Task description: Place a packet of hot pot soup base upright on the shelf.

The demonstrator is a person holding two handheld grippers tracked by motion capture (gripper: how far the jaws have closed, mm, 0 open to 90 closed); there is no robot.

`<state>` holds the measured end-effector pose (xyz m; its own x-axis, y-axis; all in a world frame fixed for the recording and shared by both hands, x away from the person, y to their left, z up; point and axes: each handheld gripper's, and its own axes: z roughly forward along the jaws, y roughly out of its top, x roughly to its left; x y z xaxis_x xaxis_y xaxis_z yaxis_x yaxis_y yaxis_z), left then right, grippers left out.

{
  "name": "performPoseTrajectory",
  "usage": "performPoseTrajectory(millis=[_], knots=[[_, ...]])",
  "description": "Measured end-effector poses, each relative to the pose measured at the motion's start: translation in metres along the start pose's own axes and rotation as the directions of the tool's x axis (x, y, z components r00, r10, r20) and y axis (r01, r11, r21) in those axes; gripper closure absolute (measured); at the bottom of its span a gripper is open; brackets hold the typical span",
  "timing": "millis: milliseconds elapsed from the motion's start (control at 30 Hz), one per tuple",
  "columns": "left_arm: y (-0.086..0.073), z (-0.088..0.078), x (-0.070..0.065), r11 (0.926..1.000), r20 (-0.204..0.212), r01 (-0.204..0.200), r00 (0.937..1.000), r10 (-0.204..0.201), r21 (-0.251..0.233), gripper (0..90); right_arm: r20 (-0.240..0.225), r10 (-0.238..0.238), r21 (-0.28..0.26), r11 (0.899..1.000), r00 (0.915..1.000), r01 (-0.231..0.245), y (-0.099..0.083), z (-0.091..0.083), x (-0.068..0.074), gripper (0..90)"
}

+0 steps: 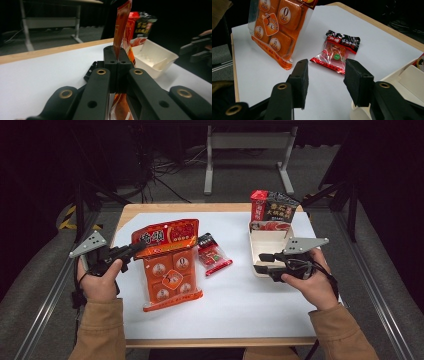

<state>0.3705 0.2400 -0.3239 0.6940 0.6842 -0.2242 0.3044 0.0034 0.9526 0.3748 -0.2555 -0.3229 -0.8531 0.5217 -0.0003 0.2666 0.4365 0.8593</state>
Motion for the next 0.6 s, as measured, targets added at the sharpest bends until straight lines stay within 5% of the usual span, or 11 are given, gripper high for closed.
performPoseTrajectory(millis=[333,600], knots=[[0.009,-0.004,-0.017,0.9971,0.065,-0.065,0.9956,0.068,-0.04,90.0,-0.012,-0.001,-0.005,1.0,0.9999,0.001,0.003,0.002,0.001,54.3],[0.014,-0.007,-0.025,0.9958,0.112,-0.067,0.991,0.074,-0.062,90.0,-0.036,-0.013,-0.012,1.0,0.9993,0.012,0.008,0.006,0.005,54.2]])
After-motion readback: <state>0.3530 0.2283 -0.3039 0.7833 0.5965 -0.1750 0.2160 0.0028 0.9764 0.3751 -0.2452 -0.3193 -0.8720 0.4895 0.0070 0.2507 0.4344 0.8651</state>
